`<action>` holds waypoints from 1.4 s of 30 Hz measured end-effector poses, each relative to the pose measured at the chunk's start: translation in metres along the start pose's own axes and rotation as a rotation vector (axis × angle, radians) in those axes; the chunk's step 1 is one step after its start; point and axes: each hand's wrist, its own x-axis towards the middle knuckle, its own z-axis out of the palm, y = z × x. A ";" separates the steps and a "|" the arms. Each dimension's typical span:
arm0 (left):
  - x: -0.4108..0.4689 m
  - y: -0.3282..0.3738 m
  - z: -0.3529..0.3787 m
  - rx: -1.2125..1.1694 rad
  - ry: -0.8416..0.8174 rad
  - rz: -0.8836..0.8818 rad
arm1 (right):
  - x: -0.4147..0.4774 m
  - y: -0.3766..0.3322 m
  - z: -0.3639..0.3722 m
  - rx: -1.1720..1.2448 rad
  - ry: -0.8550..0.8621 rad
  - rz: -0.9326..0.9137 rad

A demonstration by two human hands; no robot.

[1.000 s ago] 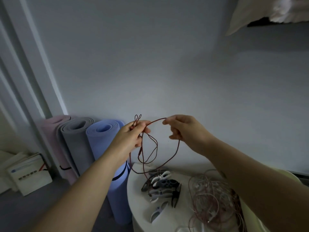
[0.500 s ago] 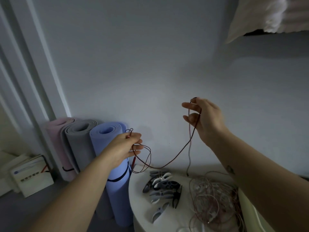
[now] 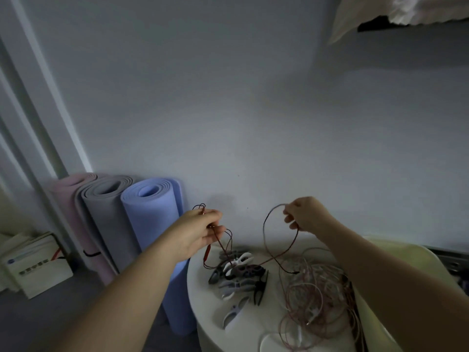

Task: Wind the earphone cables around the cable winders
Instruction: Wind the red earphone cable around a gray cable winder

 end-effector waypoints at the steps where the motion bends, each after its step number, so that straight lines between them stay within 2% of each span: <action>1: 0.000 -0.001 0.002 -0.045 -0.016 -0.011 | 0.003 0.008 0.001 -0.083 -0.021 0.005; 4: 0.000 -0.002 0.004 -0.174 -0.049 -0.028 | 0.005 0.022 0.003 -0.471 -0.060 -0.041; 5: 0.000 -0.002 0.005 -0.211 -0.060 -0.027 | 0.001 0.020 0.005 -0.513 -0.038 -0.078; 6: -0.001 -0.002 0.005 -0.243 -0.073 -0.023 | -0.003 0.016 0.008 -0.464 -0.027 -0.129; 8: -0.003 -0.002 0.008 -0.301 -0.106 -0.006 | -0.016 0.003 0.017 -0.151 -0.087 -0.202; 10: -0.005 -0.002 0.010 -0.358 -0.130 0.008 | -0.035 -0.014 0.029 0.159 -0.319 -0.196; 13: -0.007 0.000 0.010 -0.439 -0.147 0.016 | -0.052 -0.026 0.044 0.239 -0.595 -0.154; 18: -0.012 0.002 0.003 -0.476 -0.183 0.012 | -0.058 -0.035 0.047 0.325 -0.740 -0.099; 20: -0.013 0.004 -0.005 -0.472 -0.220 -0.004 | -0.055 -0.037 0.044 0.244 -0.692 -0.126; 22: -0.014 0.005 -0.014 -0.416 -0.259 -0.011 | -0.050 -0.040 0.038 0.162 -0.562 -0.179; 25: -0.015 0.004 -0.030 -0.305 -0.231 -0.002 | -0.045 -0.049 0.029 0.256 -0.368 -0.248; 28: -0.010 -0.004 -0.043 -0.175 -0.162 -0.035 | -0.046 -0.062 0.020 0.376 -0.265 -0.292; 31: -0.003 -0.016 -0.054 0.118 -0.077 -0.069 | -0.049 -0.076 0.013 0.397 -0.177 -0.344; 35: 0.001 -0.027 -0.056 0.553 -0.035 -0.015 | -0.053 -0.093 0.005 0.185 -0.017 -0.451; 42: 0.006 -0.032 -0.056 0.939 -0.039 0.022 | -0.058 -0.113 0.004 0.315 -0.031 -0.503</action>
